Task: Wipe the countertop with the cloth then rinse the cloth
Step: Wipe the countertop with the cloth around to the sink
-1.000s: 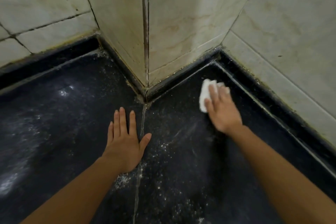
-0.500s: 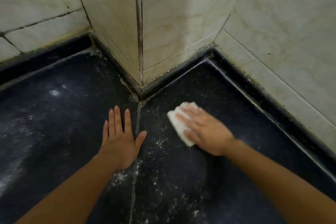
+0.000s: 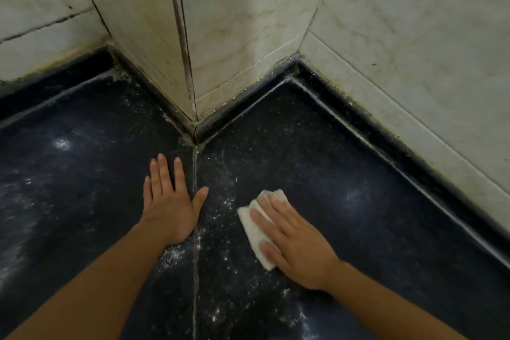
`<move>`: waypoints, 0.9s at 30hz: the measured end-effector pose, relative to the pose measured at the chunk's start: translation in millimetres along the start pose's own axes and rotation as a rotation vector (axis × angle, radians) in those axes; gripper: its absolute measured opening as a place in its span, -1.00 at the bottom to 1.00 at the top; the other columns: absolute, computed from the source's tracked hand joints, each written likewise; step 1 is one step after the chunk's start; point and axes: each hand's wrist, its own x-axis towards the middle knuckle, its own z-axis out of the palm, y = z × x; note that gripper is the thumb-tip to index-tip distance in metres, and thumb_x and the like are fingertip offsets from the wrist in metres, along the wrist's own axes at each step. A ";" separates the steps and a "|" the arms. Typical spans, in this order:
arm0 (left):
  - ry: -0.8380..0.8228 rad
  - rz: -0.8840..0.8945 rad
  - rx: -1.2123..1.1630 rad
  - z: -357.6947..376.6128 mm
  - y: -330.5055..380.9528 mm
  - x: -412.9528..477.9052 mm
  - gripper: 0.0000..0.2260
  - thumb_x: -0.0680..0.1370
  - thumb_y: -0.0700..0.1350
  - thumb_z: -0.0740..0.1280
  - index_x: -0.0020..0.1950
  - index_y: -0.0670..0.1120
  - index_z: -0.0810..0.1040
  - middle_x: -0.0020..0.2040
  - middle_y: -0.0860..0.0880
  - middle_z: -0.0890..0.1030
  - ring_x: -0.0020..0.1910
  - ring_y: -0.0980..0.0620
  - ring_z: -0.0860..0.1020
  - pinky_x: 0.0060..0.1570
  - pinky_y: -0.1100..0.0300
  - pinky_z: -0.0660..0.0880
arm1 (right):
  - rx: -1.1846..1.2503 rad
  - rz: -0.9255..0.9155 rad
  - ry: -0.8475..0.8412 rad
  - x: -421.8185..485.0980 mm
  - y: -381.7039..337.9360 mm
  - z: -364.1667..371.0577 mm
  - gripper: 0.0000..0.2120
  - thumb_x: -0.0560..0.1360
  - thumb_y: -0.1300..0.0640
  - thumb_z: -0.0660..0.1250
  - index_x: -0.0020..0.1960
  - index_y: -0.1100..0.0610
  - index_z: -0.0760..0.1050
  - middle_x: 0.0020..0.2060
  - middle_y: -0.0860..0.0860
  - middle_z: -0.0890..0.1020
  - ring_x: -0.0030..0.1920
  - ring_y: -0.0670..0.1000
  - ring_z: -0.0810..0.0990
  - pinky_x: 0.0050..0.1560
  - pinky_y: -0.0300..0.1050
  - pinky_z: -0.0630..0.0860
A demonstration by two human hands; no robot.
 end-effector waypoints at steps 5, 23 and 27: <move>0.000 -0.011 0.019 2.4 -0.8 1.7 -0.30 0.54 0.28 -0.25 0.44 -0.12 -0.49 0.40 -0.21 -0.54 0.39 -0.12 -0.51 0.40 -0.02 -0.38 | -0.044 0.423 0.136 3.0 83.6 -18.3 -0.34 0.55 -0.29 -0.32 0.55 0.00 -0.19 0.52 -0.06 -0.19 0.51 -0.07 -0.30 0.51 -0.05 -0.20; 0.250 0.123 -0.230 8.7 -26.7 -24.8 -0.37 0.59 0.20 -0.14 0.53 -0.07 -0.29 0.51 -0.07 -0.37 0.45 0.04 -0.43 0.42 0.08 -0.38 | -0.121 0.138 0.082 32.0 21.3 -6.4 -0.42 0.62 -0.16 -0.29 0.55 0.10 -0.07 0.54 0.07 -0.02 0.54 0.10 -0.08 0.51 0.01 -0.03; 0.365 0.045 -0.117 23.4 -68.0 -64.9 -0.33 0.54 0.30 -0.25 0.52 -0.08 -0.25 0.52 -0.08 -0.30 0.45 0.02 -0.40 0.41 0.08 -0.37 | 0.031 0.618 0.178 91.2 40.7 -22.5 -0.38 0.59 -0.15 -0.28 0.56 0.12 -0.16 0.55 0.12 -0.14 0.54 0.11 -0.21 0.51 0.02 -0.23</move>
